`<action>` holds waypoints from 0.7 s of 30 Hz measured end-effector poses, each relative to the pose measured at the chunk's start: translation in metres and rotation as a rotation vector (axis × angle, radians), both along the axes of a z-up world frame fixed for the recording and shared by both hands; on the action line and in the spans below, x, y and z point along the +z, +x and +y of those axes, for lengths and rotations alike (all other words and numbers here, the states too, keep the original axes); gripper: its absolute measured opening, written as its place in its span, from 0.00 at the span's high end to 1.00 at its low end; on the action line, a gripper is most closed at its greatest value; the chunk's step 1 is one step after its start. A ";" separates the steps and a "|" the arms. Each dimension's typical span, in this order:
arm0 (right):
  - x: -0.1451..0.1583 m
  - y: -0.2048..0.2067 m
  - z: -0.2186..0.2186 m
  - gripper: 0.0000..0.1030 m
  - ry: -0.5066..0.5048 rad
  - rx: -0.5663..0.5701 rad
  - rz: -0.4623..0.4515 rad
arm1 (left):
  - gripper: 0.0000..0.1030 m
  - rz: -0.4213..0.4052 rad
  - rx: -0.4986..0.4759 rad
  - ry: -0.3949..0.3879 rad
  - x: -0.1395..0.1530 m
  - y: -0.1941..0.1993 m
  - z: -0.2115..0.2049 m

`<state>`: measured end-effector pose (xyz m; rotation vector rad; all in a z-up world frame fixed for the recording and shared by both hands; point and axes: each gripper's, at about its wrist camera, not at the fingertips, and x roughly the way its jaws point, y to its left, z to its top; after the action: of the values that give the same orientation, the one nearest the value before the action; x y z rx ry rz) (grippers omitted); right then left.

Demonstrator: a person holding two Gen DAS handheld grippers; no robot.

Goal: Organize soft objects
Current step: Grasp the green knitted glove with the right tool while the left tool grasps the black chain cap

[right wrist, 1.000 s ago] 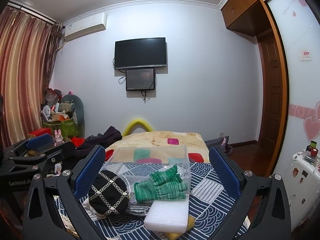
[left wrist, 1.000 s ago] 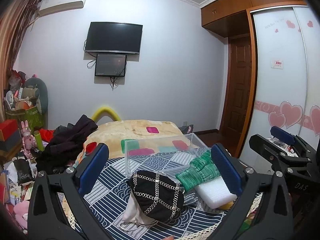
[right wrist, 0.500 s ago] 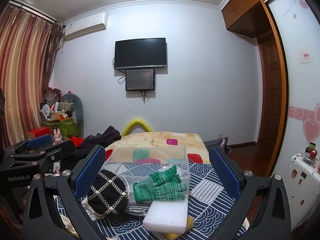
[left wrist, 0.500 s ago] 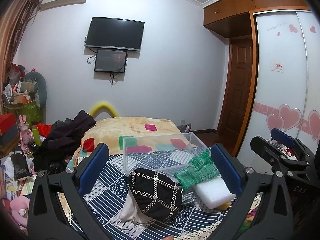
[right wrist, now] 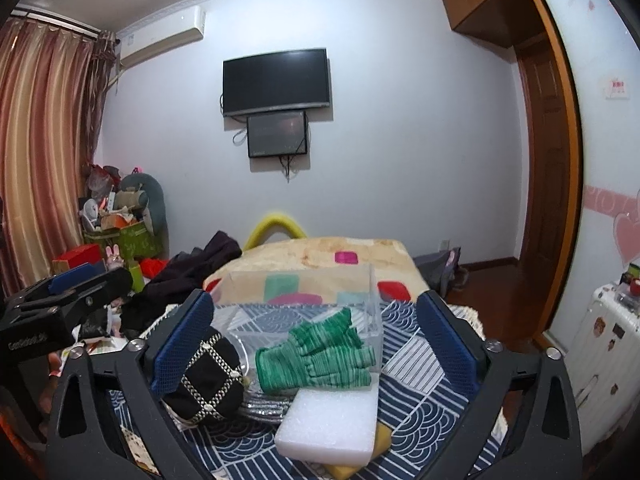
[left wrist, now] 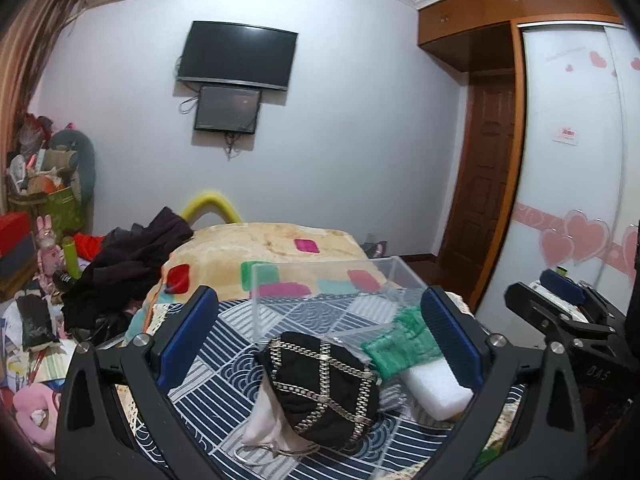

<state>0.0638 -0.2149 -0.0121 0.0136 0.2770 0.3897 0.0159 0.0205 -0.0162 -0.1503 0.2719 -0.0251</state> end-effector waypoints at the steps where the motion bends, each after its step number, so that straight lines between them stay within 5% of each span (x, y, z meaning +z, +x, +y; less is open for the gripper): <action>1: -0.002 0.003 -0.001 0.11 0.000 -0.002 0.011 | 0.10 0.007 0.008 0.006 -0.003 0.003 0.001; 6: -0.016 0.019 -0.004 0.22 -0.013 -0.002 0.087 | 0.16 0.071 -0.003 0.015 -0.021 0.019 0.004; 18: -0.043 0.048 0.001 0.23 -0.066 -0.003 0.219 | 0.16 0.295 -0.071 -0.008 -0.080 0.067 0.004; 21: -0.049 0.059 0.002 0.23 -0.065 -0.004 0.264 | 0.24 0.328 -0.080 0.008 -0.089 0.073 0.001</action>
<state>0.1226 -0.2129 -0.0610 0.0023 0.5500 0.3744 0.0890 0.0214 -0.1057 -0.1349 0.6050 -0.0791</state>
